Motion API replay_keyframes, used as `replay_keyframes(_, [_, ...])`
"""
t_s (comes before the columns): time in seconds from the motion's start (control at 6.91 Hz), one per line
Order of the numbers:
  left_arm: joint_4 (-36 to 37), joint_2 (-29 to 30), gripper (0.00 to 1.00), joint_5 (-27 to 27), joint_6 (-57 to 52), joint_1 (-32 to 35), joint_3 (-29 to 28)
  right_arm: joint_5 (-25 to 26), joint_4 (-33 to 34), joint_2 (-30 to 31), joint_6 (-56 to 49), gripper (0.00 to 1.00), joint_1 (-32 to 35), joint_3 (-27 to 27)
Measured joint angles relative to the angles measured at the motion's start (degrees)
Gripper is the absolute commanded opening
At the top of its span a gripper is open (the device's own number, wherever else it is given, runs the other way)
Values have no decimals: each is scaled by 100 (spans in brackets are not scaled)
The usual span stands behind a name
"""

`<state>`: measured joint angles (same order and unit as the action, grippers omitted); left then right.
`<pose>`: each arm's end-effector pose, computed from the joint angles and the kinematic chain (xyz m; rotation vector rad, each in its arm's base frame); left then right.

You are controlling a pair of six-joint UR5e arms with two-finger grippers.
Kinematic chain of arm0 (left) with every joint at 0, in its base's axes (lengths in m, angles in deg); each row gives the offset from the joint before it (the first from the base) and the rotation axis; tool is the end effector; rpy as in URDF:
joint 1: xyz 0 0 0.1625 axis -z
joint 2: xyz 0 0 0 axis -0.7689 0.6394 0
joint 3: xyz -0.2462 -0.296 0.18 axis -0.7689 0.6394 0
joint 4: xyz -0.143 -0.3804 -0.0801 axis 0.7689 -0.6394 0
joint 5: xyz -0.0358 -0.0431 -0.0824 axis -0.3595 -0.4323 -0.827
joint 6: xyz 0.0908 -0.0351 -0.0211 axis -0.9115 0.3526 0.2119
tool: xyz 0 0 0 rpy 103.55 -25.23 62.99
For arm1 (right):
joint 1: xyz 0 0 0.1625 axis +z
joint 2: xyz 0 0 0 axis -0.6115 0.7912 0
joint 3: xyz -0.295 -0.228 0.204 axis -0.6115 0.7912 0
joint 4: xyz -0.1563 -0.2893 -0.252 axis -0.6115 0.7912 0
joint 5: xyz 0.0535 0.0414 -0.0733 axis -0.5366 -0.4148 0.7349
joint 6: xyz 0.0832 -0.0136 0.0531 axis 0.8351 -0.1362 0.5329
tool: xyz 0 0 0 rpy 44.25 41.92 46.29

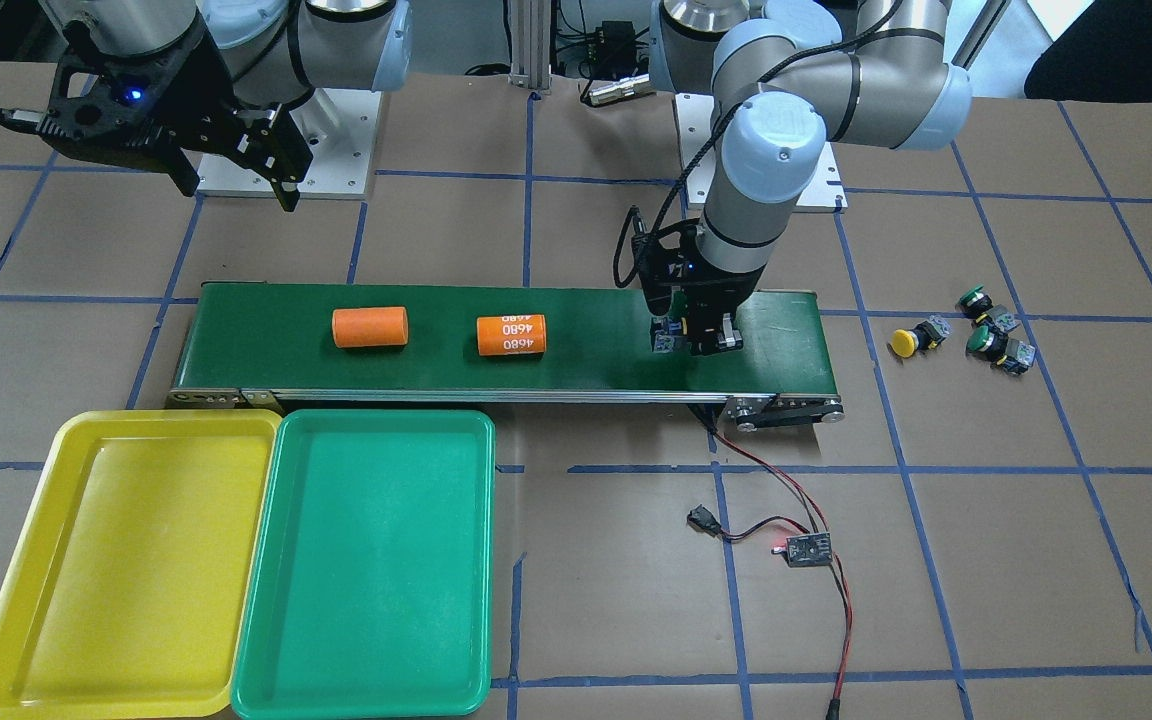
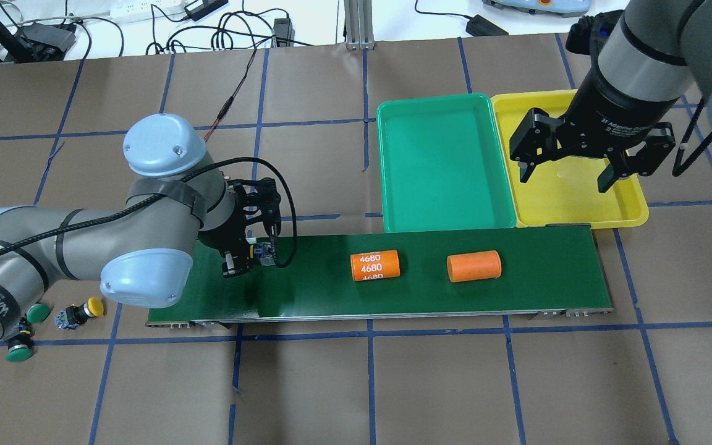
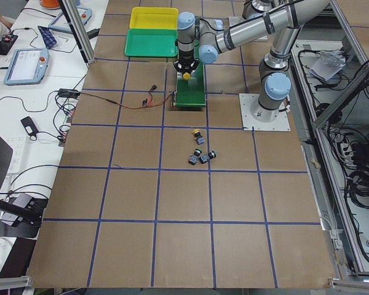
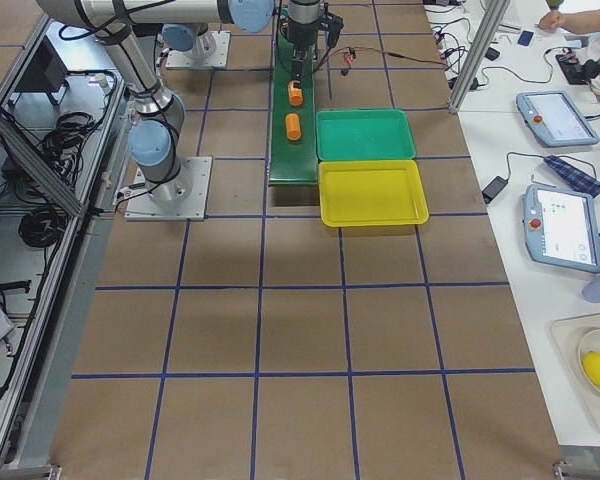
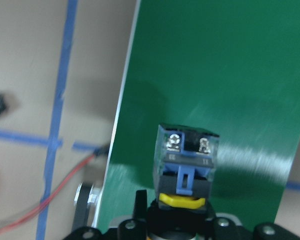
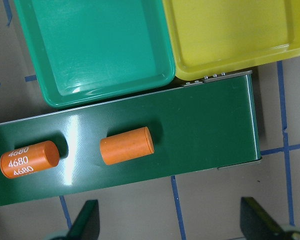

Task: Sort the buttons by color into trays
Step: 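Carry the yellow button onto the belt and open the left gripper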

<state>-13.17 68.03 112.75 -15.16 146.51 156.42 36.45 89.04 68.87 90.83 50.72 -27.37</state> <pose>-0.1804 -0.4324 0.2725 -2.0026 -2.4086 -0.0509 0.1244 -0.4357 0.4910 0.2869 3.0995 0.0617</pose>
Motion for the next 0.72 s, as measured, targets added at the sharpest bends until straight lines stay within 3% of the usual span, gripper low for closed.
replay_keyframes(0.14, [42,-33,85,-10,137,106,43,2,-14,0,-3,100,0,-2])
replay_keyframes(0.29, [44,-96,91,3,376,135,140,8,-17,-1,-9,100,0,-1])
replay_keyframes(0.72, [42,-211,91,104,846,-338,365,15,-20,-6,5,100,0,2])
